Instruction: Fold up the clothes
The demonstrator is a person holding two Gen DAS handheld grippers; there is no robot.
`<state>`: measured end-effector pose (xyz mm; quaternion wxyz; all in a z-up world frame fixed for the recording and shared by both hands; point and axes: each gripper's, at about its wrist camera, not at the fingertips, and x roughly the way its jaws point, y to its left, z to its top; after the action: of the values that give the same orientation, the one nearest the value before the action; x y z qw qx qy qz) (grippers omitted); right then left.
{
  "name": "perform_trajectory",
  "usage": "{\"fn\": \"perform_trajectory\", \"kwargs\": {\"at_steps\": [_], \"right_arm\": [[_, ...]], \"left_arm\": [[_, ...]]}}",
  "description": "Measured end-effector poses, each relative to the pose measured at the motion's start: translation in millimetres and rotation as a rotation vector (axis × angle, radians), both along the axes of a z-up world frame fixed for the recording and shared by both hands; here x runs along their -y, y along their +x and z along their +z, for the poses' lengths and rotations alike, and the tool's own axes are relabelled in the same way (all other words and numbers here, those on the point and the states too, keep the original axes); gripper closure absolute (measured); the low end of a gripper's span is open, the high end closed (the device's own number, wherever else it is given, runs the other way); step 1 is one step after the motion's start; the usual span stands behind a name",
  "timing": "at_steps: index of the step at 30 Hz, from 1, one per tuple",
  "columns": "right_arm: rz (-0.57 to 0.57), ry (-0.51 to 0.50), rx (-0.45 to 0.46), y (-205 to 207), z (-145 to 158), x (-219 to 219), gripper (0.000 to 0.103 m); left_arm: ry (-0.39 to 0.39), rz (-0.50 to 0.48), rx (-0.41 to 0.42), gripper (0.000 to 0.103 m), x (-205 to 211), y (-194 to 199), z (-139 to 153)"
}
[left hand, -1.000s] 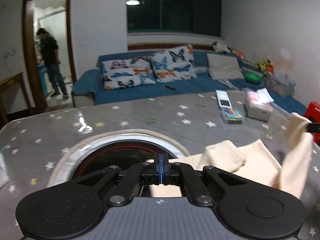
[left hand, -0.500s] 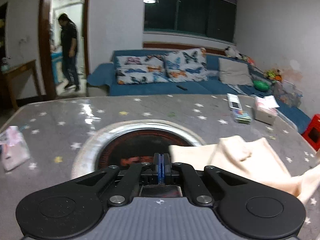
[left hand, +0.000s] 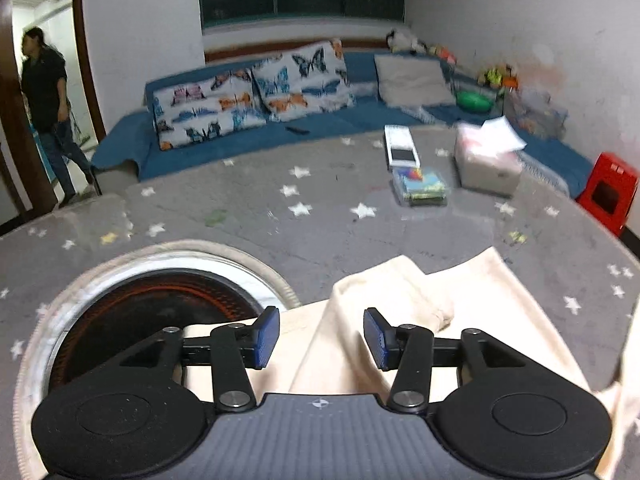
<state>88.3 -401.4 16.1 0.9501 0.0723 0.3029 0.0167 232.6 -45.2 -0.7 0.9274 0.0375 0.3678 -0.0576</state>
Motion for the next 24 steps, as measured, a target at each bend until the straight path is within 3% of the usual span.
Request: {"fn": "perform_trajectory", "kwargs": {"at_steps": [3, 6, 9, 18, 24], "right_arm": [[0.03, 0.002, -0.021, 4, -7, -9, 0.069], [0.048, 0.003, -0.041, 8, -12, -15, 0.067], [0.066, 0.003, -0.06, 12, -18, -21, 0.067], [0.093, -0.007, -0.103, 15, -30, -31, 0.065], [0.097, -0.019, -0.109, 16, -32, -33, 0.059]], "left_arm": [[-0.015, -0.008, -0.039, 0.055, 3, 14, -12], [-0.022, -0.018, -0.067, 0.081, 5, 20, -20], [-0.016, -0.017, -0.047, 0.095, 5, 16, -20], [-0.02, 0.036, 0.086, 0.098, -12, -19, 12], [-0.062, 0.165, 0.2, 0.098, -57, -71, 46]]}}
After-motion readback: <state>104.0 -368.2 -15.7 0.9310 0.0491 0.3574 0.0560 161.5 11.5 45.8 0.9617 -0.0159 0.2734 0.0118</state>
